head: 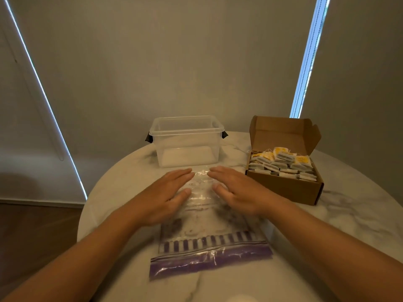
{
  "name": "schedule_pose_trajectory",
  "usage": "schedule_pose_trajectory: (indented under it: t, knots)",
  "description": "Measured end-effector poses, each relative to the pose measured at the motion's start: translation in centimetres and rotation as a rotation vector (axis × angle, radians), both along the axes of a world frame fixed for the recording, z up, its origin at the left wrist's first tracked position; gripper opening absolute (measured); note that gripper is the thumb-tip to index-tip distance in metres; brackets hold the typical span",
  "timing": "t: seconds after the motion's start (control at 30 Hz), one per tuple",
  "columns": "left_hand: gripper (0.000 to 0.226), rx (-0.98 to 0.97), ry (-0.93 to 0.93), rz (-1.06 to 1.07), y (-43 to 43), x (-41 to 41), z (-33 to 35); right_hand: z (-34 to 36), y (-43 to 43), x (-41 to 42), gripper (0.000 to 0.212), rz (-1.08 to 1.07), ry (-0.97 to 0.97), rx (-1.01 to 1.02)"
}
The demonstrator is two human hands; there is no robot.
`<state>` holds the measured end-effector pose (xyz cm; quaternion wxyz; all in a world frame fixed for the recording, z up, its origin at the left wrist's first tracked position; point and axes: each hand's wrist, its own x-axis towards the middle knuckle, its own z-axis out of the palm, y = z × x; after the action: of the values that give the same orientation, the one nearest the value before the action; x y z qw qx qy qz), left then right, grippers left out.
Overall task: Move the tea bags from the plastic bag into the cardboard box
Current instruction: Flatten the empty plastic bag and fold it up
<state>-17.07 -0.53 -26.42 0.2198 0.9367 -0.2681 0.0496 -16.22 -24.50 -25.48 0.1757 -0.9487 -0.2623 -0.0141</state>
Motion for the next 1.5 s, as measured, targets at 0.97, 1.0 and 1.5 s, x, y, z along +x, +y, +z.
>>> schedule_pose_trajectory:
  t: [0.97,1.0,1.5]
  knots:
    - [0.064,0.451,0.1,-0.038,0.3,4.8,-3.3,-3.7,2.5,3.7,0.07,0.043,0.062,-0.329]
    - [0.065,0.451,0.099,-0.035,0.3,4.8,-3.3,-3.9,2.4,3.8,0.07,0.037,0.064,-0.334]
    - [0.068,0.483,0.072,-0.038,0.1,5.2,-3.4,-4.1,2.4,3.9,0.083,0.021,0.081,-0.35]
